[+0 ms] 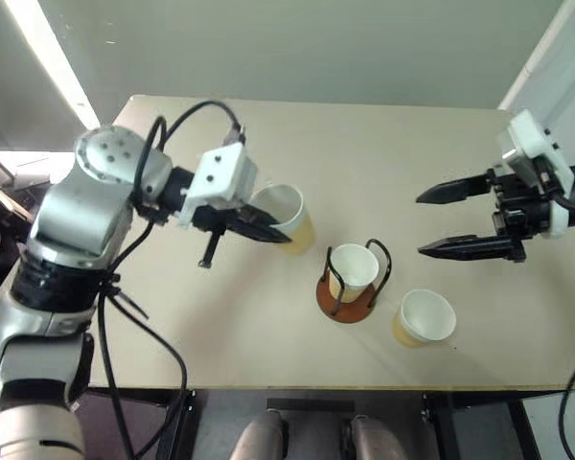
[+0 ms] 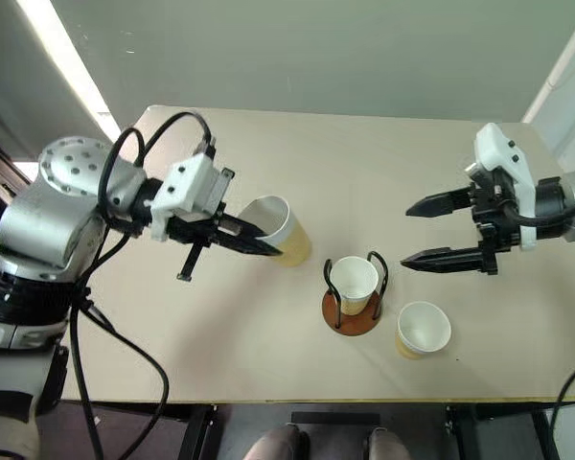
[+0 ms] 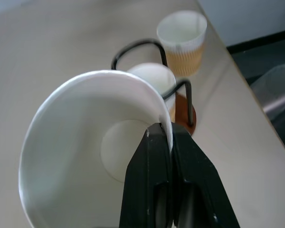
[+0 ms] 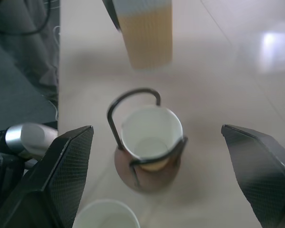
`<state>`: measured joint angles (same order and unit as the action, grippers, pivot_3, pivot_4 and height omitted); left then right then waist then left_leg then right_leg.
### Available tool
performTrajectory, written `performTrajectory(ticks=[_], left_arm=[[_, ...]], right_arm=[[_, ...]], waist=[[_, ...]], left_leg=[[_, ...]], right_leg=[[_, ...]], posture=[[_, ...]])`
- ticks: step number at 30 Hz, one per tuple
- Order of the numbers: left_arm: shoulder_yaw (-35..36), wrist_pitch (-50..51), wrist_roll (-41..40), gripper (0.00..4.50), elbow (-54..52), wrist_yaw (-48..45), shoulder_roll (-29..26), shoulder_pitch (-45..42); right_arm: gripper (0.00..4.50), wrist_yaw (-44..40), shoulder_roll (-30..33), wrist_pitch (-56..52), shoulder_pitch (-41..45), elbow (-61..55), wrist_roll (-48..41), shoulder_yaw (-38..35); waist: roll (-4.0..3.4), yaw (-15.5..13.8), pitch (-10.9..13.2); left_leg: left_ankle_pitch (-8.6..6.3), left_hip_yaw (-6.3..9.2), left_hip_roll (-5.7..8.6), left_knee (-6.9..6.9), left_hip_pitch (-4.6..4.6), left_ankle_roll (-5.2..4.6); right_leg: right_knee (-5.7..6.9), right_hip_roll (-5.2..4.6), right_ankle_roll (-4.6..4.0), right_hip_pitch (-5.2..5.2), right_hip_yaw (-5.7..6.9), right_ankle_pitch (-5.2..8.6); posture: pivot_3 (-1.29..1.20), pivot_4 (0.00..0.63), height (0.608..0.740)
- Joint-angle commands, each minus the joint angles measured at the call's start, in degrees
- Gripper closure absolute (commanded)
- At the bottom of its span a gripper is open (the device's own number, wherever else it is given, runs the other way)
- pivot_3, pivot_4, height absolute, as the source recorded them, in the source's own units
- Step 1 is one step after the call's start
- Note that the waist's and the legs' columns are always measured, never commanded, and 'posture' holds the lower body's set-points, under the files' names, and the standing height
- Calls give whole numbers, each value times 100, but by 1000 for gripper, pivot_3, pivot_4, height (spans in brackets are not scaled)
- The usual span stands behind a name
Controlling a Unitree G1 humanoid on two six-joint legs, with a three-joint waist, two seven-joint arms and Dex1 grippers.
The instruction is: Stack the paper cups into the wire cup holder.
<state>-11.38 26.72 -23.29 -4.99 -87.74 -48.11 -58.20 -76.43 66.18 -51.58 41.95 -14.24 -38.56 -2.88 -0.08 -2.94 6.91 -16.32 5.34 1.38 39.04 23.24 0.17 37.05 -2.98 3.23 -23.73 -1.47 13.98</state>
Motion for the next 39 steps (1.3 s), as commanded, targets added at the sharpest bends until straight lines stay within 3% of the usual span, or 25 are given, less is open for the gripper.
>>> performTrajectory(ticks=[1, 9, 21, 28, 39], left_arm=[[-60, -6, -128, 4483, 188, -291, 233, -495], [-1047, -918, -129, 4483, 1124, -476, 889, -1339], [-2157, -1852, -398, 4483, 1889, -476, 1122, -1805], [-2634, -2155, -520, 4483, 2055, -476, 1147, -1882], [-2889, -2948, 314, 4483, 2594, -476, 1802, -1778]], right_arm=[[0, -88, 259, 153, -165, -49, -69, -477], [0, 40, 488, 147, -929, -409, -253, -1127], [0, 694, 134, -176, -1380, -1117, -1347, -2212], [0, 1044, 142, -193, -1471, -1238, -1673, -2342], [0, 1211, 277, -84, -1774, -1350, -1664, -2386]], waist=[[-2, 7, 0], [-7, -14, 4], [-12, -19, 6], [-14, -26, 7], [-14, -49, 7]], left_leg=[[0, -1, 0, 0, -1, -1], [-1, -4, 0, 2, 3, -4], [-1, -5, 1, 6, 19, -15], [-1, -5, 3, 14, 29, -24], [-2, -5, 4, 26, 37, -28]], right_leg=[[-1, 0, 1, 0, -1, 0], [-3, -1, 9, -1, -2, -5], [-8, 0, 28, -2, -3, -16], [-12, -1, 40, -1, -4, -23], [-11, -1, 47, -2, -4, -27]], posture=[[0, 150, 740], [0, 150, 740], [0, 150, 740], [0, 150, 740], [0, 150, 740]])
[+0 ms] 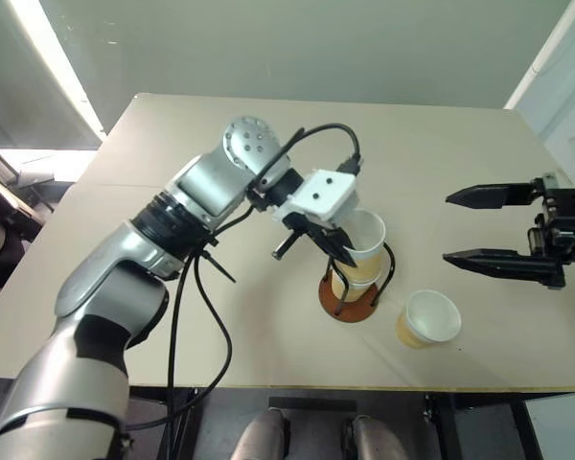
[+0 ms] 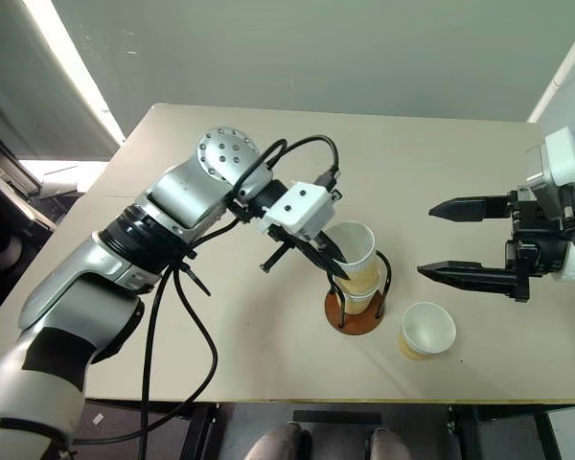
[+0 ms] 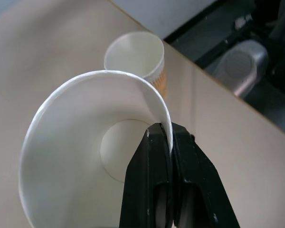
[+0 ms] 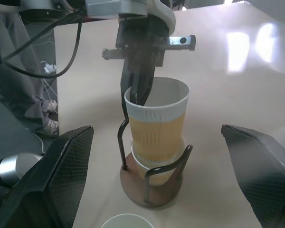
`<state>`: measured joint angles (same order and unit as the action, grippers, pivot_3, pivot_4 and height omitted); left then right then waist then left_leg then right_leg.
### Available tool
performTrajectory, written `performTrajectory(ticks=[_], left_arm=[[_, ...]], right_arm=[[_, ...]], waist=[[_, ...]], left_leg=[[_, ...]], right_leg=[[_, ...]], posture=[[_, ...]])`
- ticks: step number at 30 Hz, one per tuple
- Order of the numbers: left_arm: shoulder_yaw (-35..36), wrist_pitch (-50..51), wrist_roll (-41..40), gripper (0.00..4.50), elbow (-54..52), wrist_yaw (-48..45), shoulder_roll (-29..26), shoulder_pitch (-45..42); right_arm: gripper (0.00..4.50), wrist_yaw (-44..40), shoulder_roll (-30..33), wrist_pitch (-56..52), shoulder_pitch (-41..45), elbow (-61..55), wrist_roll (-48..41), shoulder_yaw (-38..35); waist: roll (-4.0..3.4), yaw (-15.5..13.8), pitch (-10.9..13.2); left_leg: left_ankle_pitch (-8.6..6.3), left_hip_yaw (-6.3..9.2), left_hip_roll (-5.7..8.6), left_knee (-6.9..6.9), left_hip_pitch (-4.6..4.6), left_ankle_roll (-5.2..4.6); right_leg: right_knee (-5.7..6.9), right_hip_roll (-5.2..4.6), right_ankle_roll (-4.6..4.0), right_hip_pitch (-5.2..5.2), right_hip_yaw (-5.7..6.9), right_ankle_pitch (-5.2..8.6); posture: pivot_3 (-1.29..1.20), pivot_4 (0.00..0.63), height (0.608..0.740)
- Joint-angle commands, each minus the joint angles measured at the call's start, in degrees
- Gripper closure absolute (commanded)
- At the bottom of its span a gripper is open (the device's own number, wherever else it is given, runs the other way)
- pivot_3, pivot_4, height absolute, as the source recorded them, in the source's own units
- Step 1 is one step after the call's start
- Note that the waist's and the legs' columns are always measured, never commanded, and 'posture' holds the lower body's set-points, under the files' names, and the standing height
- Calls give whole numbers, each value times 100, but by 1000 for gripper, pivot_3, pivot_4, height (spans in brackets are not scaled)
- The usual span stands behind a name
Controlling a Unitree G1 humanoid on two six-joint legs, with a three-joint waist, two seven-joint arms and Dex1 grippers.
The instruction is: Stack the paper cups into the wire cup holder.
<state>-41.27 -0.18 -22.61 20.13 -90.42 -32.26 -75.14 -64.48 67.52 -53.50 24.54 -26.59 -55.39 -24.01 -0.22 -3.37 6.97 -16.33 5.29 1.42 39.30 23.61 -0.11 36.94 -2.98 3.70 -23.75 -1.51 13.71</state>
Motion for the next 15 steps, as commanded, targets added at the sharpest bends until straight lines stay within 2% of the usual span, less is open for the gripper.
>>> performTrajectory(ticks=[1, 2, 5, 9, 15], left_arm=[[189, -289, 342, 4483, 165, -208, 360, -89], [245, -320, 418, 4483, 218, -208, 441, -92], [446, -439, 628, 3806, 321, -207, 592, -82], [747, -306, 664, 2468, 200, -207, 645, -26], [955, -344, 680, 383, 77, -208, 368, 24]], right_arm=[[0, 11, 180, 106, -64, -119, 25, -288], [0, 9, 207, 114, -94, -126, 32, -299], [0, 9, 306, 115, -223, -172, 87, -331], [0, 25, 392, 133, -382, -229, 135, -351], [0, -79, 569, 149, -433, -219, 145, -321]], waist=[[0, -9, 0], [-1, -16, 0], [-3, -17, 0], [-5, -16, 0], [-10, -17, 0]], left_leg=[[0, 0, 0, 4, 4, -2], [-1, 0, 1, 8, 7, -4], [-6, 0, 2, 32, 22, -11], [-6, -1, 1, 49, 28, -13], [-8, -1, 2, 72, 29, -16]], right_leg=[[0, 0, 3, -1, 0, -2], [0, 0, 5, 0, 0, -3], [1, 0, 12, -5, 0, -7], [2, 0, 14, -10, 0, -8], [4, 0, 15, -11, 0, -9]], posture=[[0, 150, 740], [0, 150, 740], [0, 150, 740], [0, 150, 740], [0, 150, 740]])
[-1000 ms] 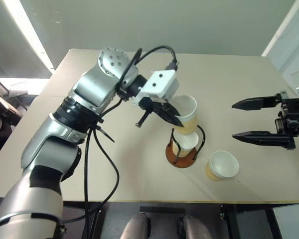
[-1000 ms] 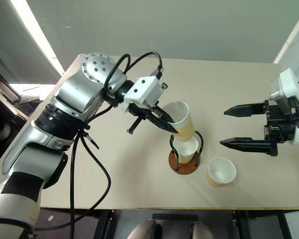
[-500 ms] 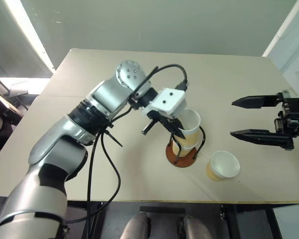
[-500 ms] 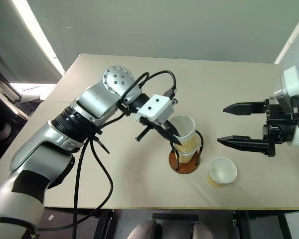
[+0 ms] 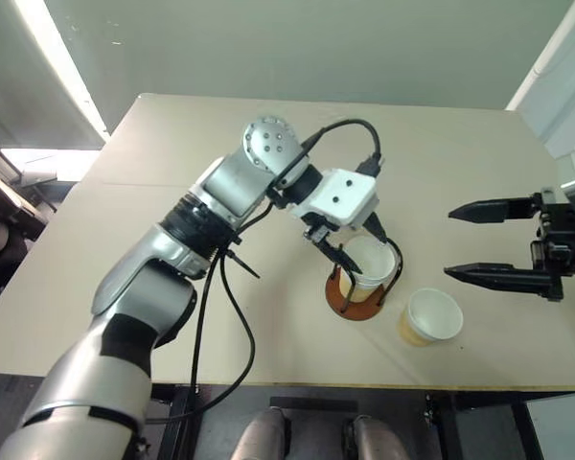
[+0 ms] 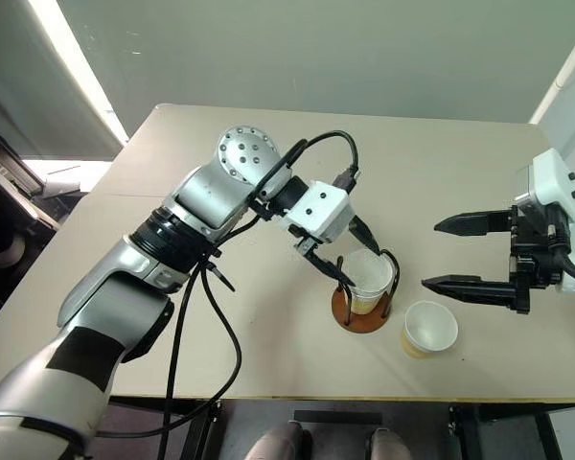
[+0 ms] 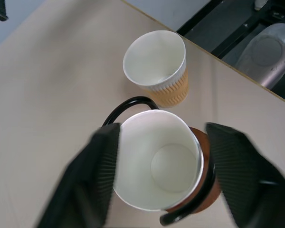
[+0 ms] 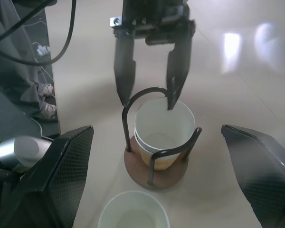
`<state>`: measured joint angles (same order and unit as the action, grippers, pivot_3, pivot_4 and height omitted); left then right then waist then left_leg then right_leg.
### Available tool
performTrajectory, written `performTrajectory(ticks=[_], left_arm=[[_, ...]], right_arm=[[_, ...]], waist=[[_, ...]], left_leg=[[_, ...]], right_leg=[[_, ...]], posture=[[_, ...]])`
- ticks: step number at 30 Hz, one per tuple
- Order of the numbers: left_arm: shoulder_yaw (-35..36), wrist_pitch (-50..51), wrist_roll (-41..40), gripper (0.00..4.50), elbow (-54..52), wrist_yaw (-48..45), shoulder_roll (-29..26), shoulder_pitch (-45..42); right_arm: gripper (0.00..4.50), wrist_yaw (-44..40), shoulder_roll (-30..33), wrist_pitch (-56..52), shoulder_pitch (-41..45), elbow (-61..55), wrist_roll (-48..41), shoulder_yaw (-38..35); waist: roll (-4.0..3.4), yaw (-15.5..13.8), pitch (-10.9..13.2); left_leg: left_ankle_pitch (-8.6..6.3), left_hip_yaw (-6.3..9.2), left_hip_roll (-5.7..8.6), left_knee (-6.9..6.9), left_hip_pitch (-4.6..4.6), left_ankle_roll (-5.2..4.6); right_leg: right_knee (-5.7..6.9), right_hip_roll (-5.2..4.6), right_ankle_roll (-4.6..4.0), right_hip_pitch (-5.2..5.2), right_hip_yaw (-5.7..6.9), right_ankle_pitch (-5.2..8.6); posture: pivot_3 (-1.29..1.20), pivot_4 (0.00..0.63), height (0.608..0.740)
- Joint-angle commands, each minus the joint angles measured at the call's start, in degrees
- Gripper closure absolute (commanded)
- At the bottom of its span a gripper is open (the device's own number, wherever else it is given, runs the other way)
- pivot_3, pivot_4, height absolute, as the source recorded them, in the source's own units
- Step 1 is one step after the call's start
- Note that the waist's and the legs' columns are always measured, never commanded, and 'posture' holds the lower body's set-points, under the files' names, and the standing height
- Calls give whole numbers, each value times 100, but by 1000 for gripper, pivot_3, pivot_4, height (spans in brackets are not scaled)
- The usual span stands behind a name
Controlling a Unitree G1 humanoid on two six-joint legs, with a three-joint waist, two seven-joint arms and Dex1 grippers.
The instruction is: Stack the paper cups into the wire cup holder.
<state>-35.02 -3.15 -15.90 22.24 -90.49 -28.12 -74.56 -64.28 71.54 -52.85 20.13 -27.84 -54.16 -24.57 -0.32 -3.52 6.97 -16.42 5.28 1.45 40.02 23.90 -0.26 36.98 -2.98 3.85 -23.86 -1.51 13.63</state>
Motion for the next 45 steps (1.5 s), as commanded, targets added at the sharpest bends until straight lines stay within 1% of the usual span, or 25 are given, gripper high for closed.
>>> performTrajectory(ticks=[1, 4, 8, 10, 13, 14, 16, 17, 19, 21, 24, 31, 37, 40, 44, 45], left_arm=[[467, 1, -2, 15, -99, -200, -72, -64], [916, 400, -209, 15, -142, -160, -163, -93], [1506, 1307, -682, 15, -356, -184, -353, 128], [1766, 1743, -923, 15, -498, -166, -448, 296], [2067, 2270, -1219, 15, -806, -100, -512, 516], [2116, 2463, -1375, 15, -978, -137, -619, 625], [2181, 2727, -1635, 15, -1345, -190, -947, 923], [2162, 2687, -1626, 15, -1503, -201, -1180, 1131], [2168, 2645, -1503, 15, -1667, -201, -1439, 1380], [2248, 2711, -1461, 15, -1770, -162, -1576, 1494], [2367, 2839, -1486, 15, -1914, -12, -1687, 1571], [2566, 3098, -1504, 15, -2284, 126, -1854, 1781], [2638, 3184, -1500, 15, -2413, 201, -1897, 1849], [2652, 3156, -1456, 0, -2382, 179, -1893, 1857], [2631, 3078, -1378, 0, -2293, 147, -1844, 1845], [2629, 3055, -1358, 0, -2270, 135, -1834, 1846]], right_arm=[[0, -106, 229, 44, -9, -126, 13, -262], [0, -212, 413, -176, -197, -363, -125, -377], [0, -72, 642, -640, -154, -901, -807, -383], [0, -70, 715, -594, -248, -1120, -720, -269], [0, -51, 800, -474, -458, -1280, -375, -114], [0, -24, 877, -470, -532, -1358, -263, -9], [0, 81, 983, -288, -575, -1554, 70, 450], [0, 164, 1022, -123, -591, -1605, 377, 785], [0, 186, 1068, 208, -629, -1570, 892, 1247], [0, 143, 1108, 457, -634, -1452, 1299, 1605], [0, -4, 1082, 809, -695, -1215, 1759, 1939], [0, -330, 1074, 1431, -885, -909, 2519, 2392], [0, -379, 949, 1566, -1011, -1093, 2777, 2554], [567, -281, 832, 1662, -1058, -1304, 3000, 2728], [1953, -147, 683, 1644, -1057, -1596, 3234, 2920], [2364, -117, 647, 1597, -996, -1682, 3277, 2991]], waist=[[0, -6, 0], [-1, -6, 0], [-7, -1, -1], [-9, -1, -1], [-8, -5, -1], [-8, -9, -1], [-10, 5, -1], [-10, 9, -1], [-14, 31, -4], [-14, 42, -4], [-12, 9, -4], [-12, 26, -4], [-12, 31, -4], [-12, 36, -4], [-12, 36, -4], [-12, 38, -4]], left_leg=[[0, 0, 0, 1, 0, 0], [-2, 0, 2, 3, 6, -4], [-3, -3, 1, -4, 11, -2], [-3, -3, 1, -4, 12, -2], [-3, -2, 2, 4, 11, -3], [-3, -2, 3, 6, 11, -3], [-3, -2, 4, 10, 9, -4], [-3, -2, 3, 8, 6, -4], [-3, -2, 1, 5, -1, -4], [-2, -2, 1, 4, -3, -4], [4, 1, 4, 11, 3, -15], [3, 1, 14, 7, 0, -24], [3, 1, 14, 8, 1, -24], [3, 1, 13, 7, 0, -24], [3, 1, 14, 8, 1, -24], [3, 1, 14, 8, 1, -24]], right_leg=[[1, 0, 0, 0, 0, 0], [-1, 0, 1, -2, 0, -1], [-1, 1, 1, -7, 0, 0], [-4, 2, 1, -7, 0, 0], [-7, 1, 2, -7, 0, -1], [-6, 0, 5, -6, -1, -2], [-5, -1, 7, -6, -3, -4], [-3, 0, 7, -6, -4, -4], [-1, 2, 7, -7, -4, -3], [-1, 2, 7, -6, -5, -3], [-3, -1, 12, -4, -4, -7], [-5, -8, 13, -2, -4, -7], [-5, -8, 14, -2, -4, -8], [-4, -8, 13, -2, -4, -7], [-6, -9, 13, -1, -4, -8], [-6, -9, 13, -1, -4, -8]], posture=[[0, 150, 740], [0, 150, 740], [0, 150, 740], [0, 150, 740], [0, 150, 740], [0, 150, 740], [0, 150, 740], [0, 150, 740], [0, 150, 740], [0, 150, 740], [0, 150, 740], [0, 150, 740], [0, 150, 740], [0, 150, 740], [0, 150, 740], [0, 150, 740]])
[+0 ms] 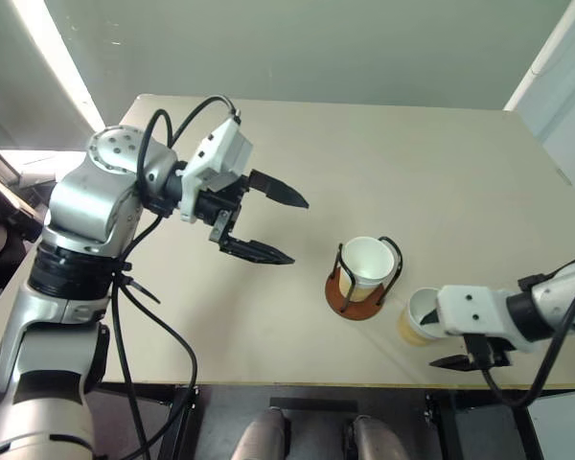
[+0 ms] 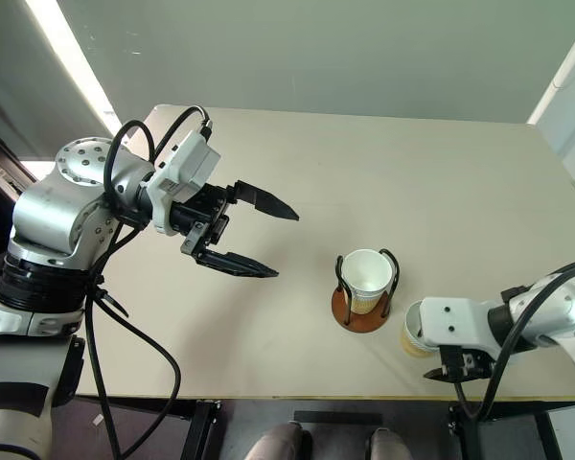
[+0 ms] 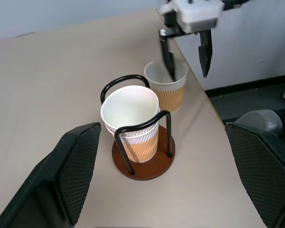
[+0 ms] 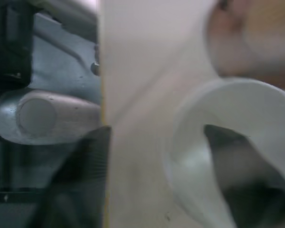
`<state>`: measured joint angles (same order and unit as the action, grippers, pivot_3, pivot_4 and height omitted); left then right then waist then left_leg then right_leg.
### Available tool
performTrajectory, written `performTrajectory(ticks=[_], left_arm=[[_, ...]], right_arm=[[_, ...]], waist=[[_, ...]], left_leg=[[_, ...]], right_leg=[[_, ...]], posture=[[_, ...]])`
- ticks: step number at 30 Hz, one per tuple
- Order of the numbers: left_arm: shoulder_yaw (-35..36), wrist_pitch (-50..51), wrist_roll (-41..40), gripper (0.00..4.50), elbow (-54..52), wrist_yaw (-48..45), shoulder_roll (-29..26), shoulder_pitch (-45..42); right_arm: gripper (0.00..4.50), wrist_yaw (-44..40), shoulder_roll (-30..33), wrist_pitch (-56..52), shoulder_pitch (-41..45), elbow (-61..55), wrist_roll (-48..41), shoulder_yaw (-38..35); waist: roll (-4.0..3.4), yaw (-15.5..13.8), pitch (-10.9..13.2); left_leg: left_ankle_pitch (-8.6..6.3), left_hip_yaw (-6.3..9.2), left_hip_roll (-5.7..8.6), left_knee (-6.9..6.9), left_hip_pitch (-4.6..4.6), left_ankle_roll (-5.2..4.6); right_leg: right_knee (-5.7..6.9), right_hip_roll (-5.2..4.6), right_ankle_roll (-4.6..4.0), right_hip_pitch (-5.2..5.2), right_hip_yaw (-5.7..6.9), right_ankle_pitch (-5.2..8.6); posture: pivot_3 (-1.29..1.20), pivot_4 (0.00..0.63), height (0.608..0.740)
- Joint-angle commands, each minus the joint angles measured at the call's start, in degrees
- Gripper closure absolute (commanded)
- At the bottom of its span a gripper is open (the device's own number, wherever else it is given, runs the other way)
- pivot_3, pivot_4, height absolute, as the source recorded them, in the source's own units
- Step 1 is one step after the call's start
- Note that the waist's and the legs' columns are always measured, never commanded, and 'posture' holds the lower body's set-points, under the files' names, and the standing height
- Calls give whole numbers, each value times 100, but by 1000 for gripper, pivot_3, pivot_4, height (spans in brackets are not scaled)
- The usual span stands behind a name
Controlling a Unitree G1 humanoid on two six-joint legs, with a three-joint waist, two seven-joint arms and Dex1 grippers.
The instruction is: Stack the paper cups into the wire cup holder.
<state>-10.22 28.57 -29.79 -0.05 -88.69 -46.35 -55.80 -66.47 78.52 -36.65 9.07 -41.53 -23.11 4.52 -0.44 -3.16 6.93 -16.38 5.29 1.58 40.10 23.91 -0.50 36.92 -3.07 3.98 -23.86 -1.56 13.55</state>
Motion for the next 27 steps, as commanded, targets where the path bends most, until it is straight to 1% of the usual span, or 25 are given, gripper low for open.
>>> performTrajectory(ticks=[1, 3, 5, 6, 10, 13, 16, 20, 23, 25, 27], left_arm=[[149, -131, 44, 0, -27, -53, -6, -30], [150, -151, 61, 0, -6, -68, -5, -28], [148, -176, 78, 0, 13, -85, -21, -13], [147, -187, 87, 0, 20, -90, -30, -3], [177, -206, 112, 0, 13, -132, -110, 64], [308, -249, 83, 0, -51, -222, -311, 277], [419, -224, 25, 0, -113, -213, -461, 456], [558, -232, 1, 0, -132, -167, -602, 691], [602, -232, -21, 0, -175, -141, -623, 778], [613, -218, -53, 0, -217, -111, -598, 811], [617, -215, -87, 0, -254, -126, -575, 847]], right_arm=[[2814, 133, -89, -94, 187, -415, 190, 151], [3445, 164, -149, -214, 323, -578, 212, 251], [4198, 116, -179, -277, 494, -567, 223, 314], [4481, 75, -191, -319, 605, -543, 210, 333], [4481, -166, -191, -588, 1197, -391, -58, 185], [4481, -492, 45, -573, 1792, 112, -139, -125], [4481, -766, 198, -479, 2327, 581, -146, -249], [4481, -1226, 280, -363, 3454, 1361, -133, -199], [4481, -1493, 129, -251, 4183, 1737, -38, 7], [4481, -1537, -203, -375, 4681, 1805, -129, 187], [4481, -1558, -511, -623, 4938, 1703, -377, 235]], waist=[[0, 6, 0], [0, 9, 0], [0, 14, 0], [0, 15, 0], [0, 21, 0], [-1, 41, 0], [-1, 44, 1], [-1, 42, 1], [-1, 46, 1], [-1, 64, 0], [-1, 81, 0]], left_leg=[[0, 0, 0, 0, 0, 0], [0, 0, -1, 0, -1, 0], [0, 0, -1, -1, -2, 0], [0, 0, -1, 0, -1, 0], [0, 0, -1, 0, -1, 0], [0, 1, -1, -3, -1, 0], [0, 3, -1, -5, -1, 0], [0, 4, 0, -8, 1, 0], [0, 4, 2, -9, 2, 0], [0, 7, 1, -10, 2, 0], [0, 6, 1, -9, 2, -1]], right_leg=[[0, 0, 0, 0, 0, 0], [1, 1, 0, 0, 0, 0], [1, 1, 0, 0, 0, 0], [1, 1, 0, 0, 0, 0], [0, 0, 0, 1, 0, 0], [0, 1, 0, -1, 0, 0], [-2, 2, -1, -2, 0, 1], [-4, 2, -3, -5, 0, 2], [-2, 1, -5, -8, 0, 3], [-3, 3, -8, -8, 2, 5], [-2, 2, -8, -9, 0, 4]], posture=[[0, 150, 740], [0, 150, 740], [0, 150, 740], [0, 150, 740], [0, 150, 740], [0, 150, 740], [0, 150, 740], [0, 150, 740], [0, 150, 740], [0, 150, 740], [0, 150, 740]])
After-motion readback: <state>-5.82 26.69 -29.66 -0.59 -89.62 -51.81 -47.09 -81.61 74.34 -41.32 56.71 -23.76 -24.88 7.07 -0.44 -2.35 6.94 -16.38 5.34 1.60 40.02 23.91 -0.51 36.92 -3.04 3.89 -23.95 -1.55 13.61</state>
